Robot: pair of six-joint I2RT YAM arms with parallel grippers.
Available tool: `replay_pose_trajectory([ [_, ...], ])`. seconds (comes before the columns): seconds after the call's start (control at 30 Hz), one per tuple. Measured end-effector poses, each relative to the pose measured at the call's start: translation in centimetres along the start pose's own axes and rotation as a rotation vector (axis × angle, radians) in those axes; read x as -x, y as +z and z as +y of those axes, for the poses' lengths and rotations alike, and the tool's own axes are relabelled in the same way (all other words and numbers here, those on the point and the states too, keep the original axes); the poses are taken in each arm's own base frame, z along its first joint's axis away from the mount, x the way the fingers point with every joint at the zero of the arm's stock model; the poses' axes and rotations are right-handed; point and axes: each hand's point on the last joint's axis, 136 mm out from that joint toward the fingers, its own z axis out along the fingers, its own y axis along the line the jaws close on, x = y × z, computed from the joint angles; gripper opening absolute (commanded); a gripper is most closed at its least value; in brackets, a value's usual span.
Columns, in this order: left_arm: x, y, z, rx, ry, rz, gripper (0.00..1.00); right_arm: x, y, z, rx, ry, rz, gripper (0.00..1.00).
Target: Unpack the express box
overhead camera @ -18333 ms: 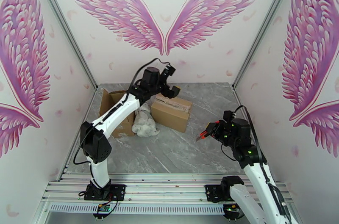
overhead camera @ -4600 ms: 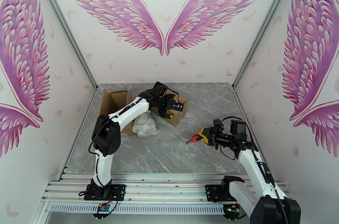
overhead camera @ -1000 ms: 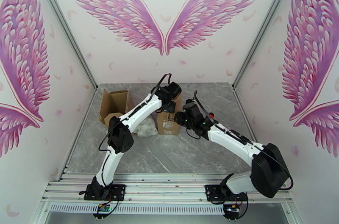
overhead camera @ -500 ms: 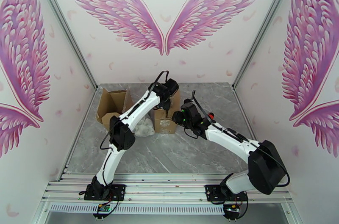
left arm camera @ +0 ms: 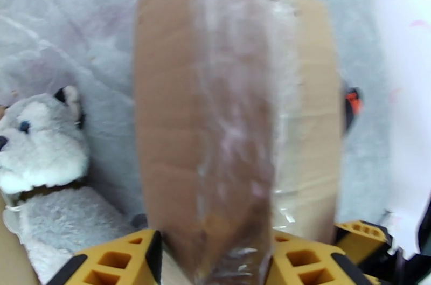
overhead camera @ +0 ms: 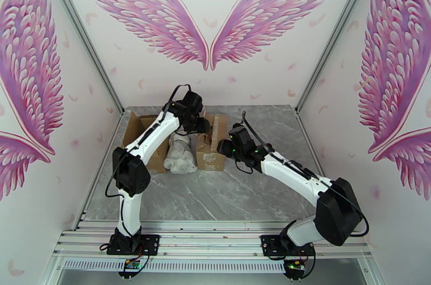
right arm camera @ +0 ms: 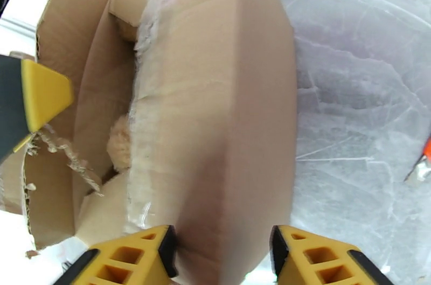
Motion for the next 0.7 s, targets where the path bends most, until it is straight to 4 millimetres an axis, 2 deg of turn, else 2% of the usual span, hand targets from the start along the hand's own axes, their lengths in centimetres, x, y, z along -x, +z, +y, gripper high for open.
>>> replay_pose_trajectory([
  [0.07, 0.3, -0.5, -0.7, -0.062, -0.018, -0.016, 0.38, 1.0, -0.7, 0.0, -0.028, -0.035, -0.010, 0.80],
  [0.2, 0.3, -0.3, -1.8, -0.141, -0.034, -0.018, 0.37, 4.0, -1.8, 1.6, -0.048, -0.097, -0.046, 0.83],
  [0.33, 0.4, 0.0, -2.0, -0.171, -0.041, -0.021, 0.37, 6.0, -1.0, 2.6, -0.100, -0.155, -0.043, 0.82],
  [0.43, 0.5, 0.0, -2.1, -0.177, -0.041, -0.025, 0.37, 6.3, 0.7, 2.4, -0.168, -0.198, -0.005, 0.81],
  [0.57, 0.4, -0.1, -2.1, -0.175, -0.040, -0.032, 0.36, 5.7, 2.9, 1.5, -0.256, -0.244, 0.062, 0.81],
  [0.7, 0.4, -0.3, -1.9, -0.170, -0.038, -0.044, 0.35, 5.1, 3.7, 1.1, -0.298, -0.282, 0.105, 0.77],
])
